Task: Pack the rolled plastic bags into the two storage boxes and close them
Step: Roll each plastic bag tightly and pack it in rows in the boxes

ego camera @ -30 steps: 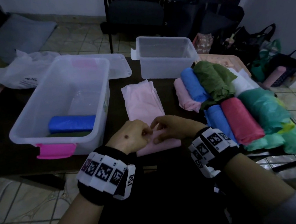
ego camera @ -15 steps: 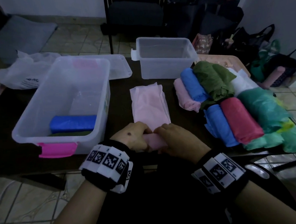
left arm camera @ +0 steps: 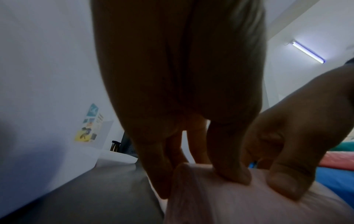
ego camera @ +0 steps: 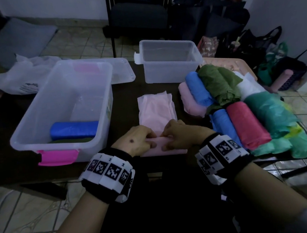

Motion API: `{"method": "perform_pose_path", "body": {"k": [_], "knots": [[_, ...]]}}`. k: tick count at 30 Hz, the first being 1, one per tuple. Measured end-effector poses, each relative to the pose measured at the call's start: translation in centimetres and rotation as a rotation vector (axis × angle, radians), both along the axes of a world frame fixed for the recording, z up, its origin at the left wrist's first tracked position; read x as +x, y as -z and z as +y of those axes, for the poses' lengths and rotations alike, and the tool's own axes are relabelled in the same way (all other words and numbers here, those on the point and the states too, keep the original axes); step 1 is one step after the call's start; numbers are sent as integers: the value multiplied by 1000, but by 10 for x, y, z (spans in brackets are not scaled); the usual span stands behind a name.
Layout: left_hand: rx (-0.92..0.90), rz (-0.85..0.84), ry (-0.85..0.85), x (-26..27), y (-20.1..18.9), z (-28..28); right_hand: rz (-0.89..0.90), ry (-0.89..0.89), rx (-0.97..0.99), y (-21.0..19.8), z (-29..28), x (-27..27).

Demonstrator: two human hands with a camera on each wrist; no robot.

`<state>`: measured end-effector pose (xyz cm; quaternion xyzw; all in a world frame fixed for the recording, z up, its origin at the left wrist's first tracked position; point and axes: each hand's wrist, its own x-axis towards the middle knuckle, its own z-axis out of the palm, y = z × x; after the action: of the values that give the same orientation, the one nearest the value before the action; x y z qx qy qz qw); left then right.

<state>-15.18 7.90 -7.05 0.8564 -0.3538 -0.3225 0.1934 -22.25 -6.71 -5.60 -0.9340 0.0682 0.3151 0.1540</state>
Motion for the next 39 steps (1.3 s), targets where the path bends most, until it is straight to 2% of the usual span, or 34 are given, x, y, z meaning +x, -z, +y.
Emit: {"method": "perform_pose_path", "body": {"k": [5, 10, 15, 17, 22, 27, 30, 33, 36, 39], "knots": [[27, 22, -47, 7, 3, -6, -313, 64, -22, 2, 13, -7], [-16, 2, -147, 10, 7, -7, -352, 18, -45, 10, 22, -23], [-214, -187, -176, 6, 5, -6, -365, 11, -83, 14, 22, -19], [-246, -195, -140, 2, 2, -4, -310, 47, -54, 11, 18, -11], [-172, -110, -82, 6, 1, -2, -216, 217, 115, 4, 1, 5], [-41, 55, -38, 7, -1, -1, -44, 144, 130, 3, -6, 1], [5, 95, -42, 7, 2, -4, -199, 173, 105, 0, 4, -11], [65, 59, -39, 7, 4, -8, -381, 54, -38, 3, 20, -26], [107, 28, -35, 7, 5, -12, -412, 41, -24, 9, 31, -37], [73, 12, -89, 9, 5, -14, -427, 44, -37, 11, 32, -38]]}}
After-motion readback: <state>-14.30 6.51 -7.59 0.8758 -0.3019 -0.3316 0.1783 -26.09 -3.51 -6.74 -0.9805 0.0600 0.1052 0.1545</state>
